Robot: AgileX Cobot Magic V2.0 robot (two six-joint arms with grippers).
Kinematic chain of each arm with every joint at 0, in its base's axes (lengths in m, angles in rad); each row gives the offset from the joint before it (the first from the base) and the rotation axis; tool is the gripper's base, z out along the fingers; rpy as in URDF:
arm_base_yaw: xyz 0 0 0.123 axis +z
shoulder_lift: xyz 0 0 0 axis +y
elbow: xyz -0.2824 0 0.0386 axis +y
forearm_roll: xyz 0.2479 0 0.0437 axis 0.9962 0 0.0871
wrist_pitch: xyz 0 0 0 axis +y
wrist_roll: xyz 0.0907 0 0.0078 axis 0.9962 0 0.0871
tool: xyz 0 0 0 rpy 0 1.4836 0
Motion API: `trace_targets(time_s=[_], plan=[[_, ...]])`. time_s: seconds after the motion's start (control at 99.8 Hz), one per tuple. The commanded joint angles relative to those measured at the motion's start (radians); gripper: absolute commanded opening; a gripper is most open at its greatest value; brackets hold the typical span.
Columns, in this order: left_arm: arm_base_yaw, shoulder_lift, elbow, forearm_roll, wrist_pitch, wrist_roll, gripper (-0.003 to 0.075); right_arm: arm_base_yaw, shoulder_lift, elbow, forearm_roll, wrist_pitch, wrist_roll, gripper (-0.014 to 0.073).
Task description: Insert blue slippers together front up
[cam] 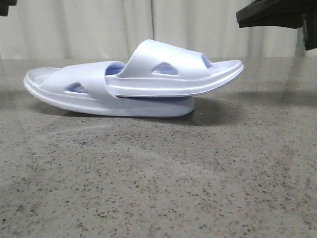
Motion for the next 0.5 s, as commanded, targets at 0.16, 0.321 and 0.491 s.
trace_targets(time_s=[0.16,0.321,0.491], plan=[[-0.015,-0.226,-0.035,0.024,-0.184,0.02,0.0015,-0.002,-0.191,-0.03,0.001,-0.068,-0.016,-0.0078],[-0.079,-0.336,-0.003,0.078,-0.352,0.022,0.0015,0.033,-0.334,0.029,-0.006,-0.259,-0.016,-0.0078],[-0.197,-0.424,0.107,0.141,-0.558,0.022,0.0015,0.166,-0.514,0.169,-0.065,-0.566,-0.057,-0.0078]])
